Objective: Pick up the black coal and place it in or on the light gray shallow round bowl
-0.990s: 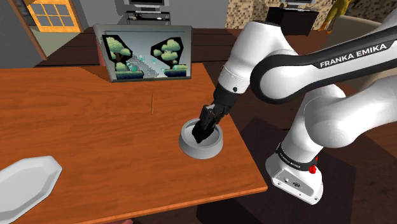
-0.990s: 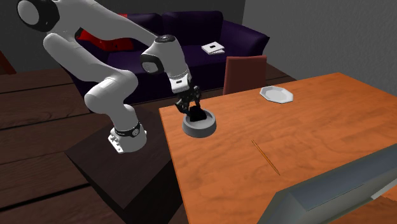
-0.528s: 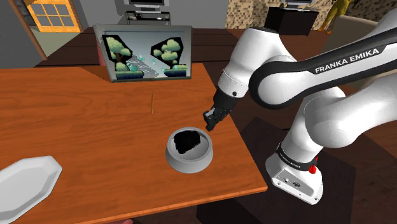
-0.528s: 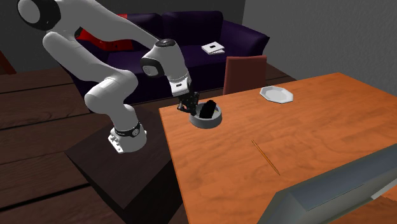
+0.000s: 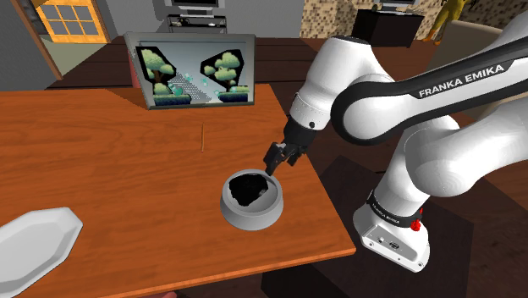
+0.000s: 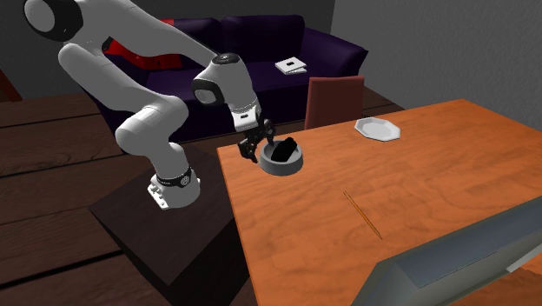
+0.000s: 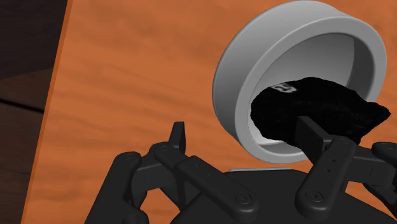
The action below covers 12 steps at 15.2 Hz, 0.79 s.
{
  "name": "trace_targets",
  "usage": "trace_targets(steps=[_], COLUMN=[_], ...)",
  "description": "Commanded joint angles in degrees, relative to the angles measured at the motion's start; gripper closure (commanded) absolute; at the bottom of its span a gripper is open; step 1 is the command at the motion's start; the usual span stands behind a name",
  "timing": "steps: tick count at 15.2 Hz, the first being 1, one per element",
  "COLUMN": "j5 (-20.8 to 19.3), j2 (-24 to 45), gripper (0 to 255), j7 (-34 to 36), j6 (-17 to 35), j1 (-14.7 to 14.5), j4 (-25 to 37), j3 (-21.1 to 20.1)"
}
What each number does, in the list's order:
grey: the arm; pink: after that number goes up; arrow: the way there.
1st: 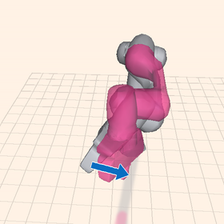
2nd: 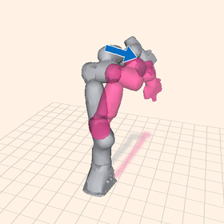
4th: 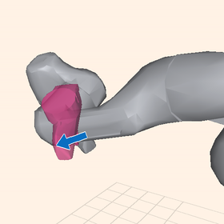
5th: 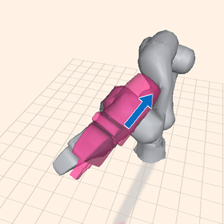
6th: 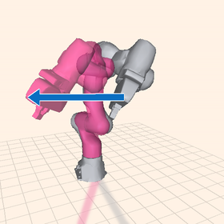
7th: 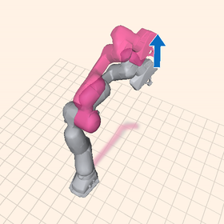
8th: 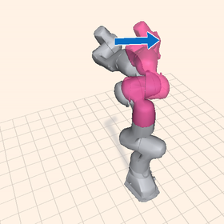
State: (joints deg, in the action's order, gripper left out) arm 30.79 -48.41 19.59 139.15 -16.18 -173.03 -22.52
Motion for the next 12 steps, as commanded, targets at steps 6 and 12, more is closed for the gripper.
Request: trace_targets(steps=[6,12], j5=[-4.1,-4.1], j2=[-9.2,-9.2], gripper=[0,0], j7=[1.2,1.2], j6=[-12.1,-12.1], j1=[1.6,1.6], j4=[2.9,2.9], j3=[3.0,3.0])
